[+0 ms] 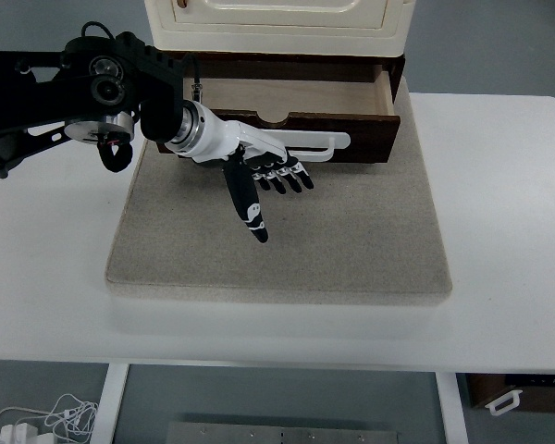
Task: Close drawer under combined cabinet
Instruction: 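Push the drawer front with the left hand toward the cabinet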
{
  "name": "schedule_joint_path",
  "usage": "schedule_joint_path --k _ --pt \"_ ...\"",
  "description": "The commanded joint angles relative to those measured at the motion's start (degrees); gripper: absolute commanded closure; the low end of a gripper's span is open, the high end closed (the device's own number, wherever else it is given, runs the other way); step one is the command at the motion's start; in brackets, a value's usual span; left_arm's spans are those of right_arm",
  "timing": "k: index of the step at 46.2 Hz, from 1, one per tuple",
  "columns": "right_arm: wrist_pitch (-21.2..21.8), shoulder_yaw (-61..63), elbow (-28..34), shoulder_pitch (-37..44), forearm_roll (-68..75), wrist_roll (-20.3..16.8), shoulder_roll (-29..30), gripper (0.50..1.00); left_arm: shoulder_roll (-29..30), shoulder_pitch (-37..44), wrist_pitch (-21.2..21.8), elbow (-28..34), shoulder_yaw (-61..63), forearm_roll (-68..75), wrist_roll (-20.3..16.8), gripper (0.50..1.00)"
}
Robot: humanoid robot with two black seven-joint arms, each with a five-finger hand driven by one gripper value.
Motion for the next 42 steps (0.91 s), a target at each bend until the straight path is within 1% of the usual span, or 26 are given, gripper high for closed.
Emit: schedule_joint_path --k 1,24,42 --pt "0.0 0.0 0.0 0.0 0.0 0.0 0.0 0.548 0.0 0.0 0.0 0.9 -0.1 0.0 0.0 0.500" --pt "0.0 0.0 0.0 0.0 0.0 0.0 0.0 0.548 -0.1 -0.4 0.4 6.6 -0.7 0.0 -0.1 0.500" --pt "0.0 0.0 0.0 0.0 0.0 0.0 0.0 0.548 -0.2 -0.6 1.0 10.3 -0.8 0.8 -1.1 0.500"
